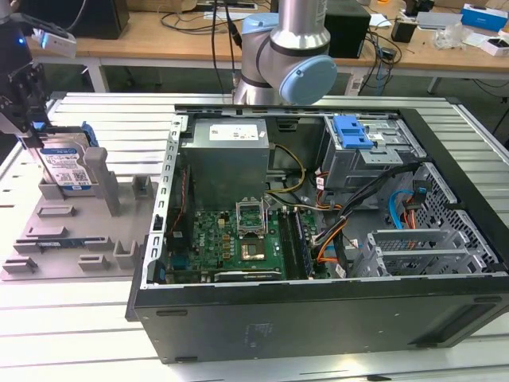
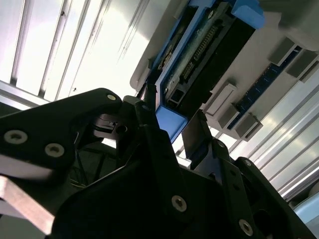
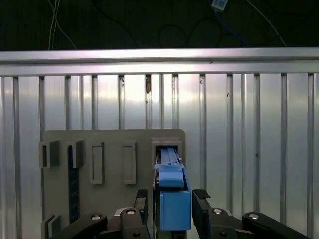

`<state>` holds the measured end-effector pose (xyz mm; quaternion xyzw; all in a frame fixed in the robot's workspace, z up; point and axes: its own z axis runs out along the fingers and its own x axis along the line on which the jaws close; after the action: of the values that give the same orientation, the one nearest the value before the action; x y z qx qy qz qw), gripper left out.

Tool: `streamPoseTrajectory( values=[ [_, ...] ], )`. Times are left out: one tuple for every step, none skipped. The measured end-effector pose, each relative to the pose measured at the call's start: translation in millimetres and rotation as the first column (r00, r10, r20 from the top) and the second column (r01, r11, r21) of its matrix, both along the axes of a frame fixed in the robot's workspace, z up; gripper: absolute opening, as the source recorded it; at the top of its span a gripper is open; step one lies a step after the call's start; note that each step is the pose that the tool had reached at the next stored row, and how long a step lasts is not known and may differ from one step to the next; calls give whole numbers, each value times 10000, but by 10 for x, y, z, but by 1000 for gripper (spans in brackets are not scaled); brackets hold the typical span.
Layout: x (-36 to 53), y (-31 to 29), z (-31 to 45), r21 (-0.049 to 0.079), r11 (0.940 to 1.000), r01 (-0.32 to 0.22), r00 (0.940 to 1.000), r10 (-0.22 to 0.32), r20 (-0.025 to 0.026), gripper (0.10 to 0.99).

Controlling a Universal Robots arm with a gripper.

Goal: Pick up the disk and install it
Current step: 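Pick up the disk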

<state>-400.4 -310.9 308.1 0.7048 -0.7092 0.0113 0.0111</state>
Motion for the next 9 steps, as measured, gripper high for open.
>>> streamPoseTrajectory(
  values=[
    [0,0,-7,-3,10000,0,10000,0,0,482],
    [0,0,-18,-7,10000,0,10000,0,0,482],
    [0,0,-26,-10,10000,0,10000,0,0,482],
    [0,0,-42,-15,10000,0,10000,0,0,482],
    [0,0,-48,-17,10000,0,10000,0,0,482],
    [0,0,-51,-18,10000,0,10000,0,-1,482],
    [0,0,-61,-22,10000,0,10000,0,0,482],
    [0,0,-69,-25,10000,0,10000,0,0,482],
    [0,0,-79,-27,10000,0,10000,0,0,482]
  ],
)
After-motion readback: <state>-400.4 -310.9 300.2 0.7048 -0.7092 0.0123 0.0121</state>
